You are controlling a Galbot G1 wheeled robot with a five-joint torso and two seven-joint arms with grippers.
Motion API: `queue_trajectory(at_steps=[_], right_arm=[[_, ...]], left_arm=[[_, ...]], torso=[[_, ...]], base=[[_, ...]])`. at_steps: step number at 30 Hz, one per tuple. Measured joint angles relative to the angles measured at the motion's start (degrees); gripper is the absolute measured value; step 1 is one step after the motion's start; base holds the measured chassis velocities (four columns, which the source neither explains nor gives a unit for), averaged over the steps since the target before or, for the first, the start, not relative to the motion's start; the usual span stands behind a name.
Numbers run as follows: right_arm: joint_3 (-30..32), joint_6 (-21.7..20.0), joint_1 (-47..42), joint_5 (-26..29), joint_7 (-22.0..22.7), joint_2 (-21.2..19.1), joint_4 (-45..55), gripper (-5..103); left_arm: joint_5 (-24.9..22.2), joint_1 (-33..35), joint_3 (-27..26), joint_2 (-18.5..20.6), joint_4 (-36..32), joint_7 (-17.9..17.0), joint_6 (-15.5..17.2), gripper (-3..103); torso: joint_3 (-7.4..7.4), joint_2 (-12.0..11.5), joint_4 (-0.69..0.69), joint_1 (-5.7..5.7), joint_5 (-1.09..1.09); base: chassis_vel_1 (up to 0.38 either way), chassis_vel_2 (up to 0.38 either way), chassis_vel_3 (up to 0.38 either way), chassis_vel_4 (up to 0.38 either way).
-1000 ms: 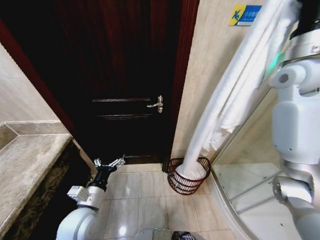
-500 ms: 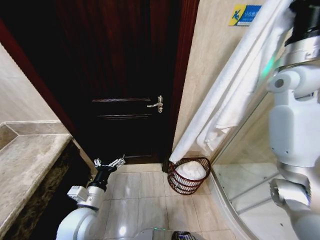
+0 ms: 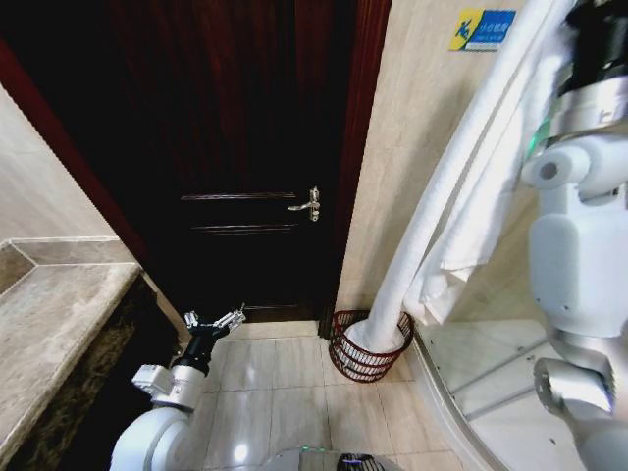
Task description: Discard the used towel into the hamper.
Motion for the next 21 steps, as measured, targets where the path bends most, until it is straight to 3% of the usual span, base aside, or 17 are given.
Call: queue_trajectory(at_steps=[21], right_arm=[[1.2, 2.9, -14.6, -2.8, -0.3, 5.2, -0.1, 6]], left_arm=[[0.0, 0.0, 0.0, 0.0, 0.0, 0.0, 0.0, 100]], torso=[[0.01, 0.0, 0.0, 0.0, 0.01]], base=[[0.0, 0.0, 0.0, 0.0]])
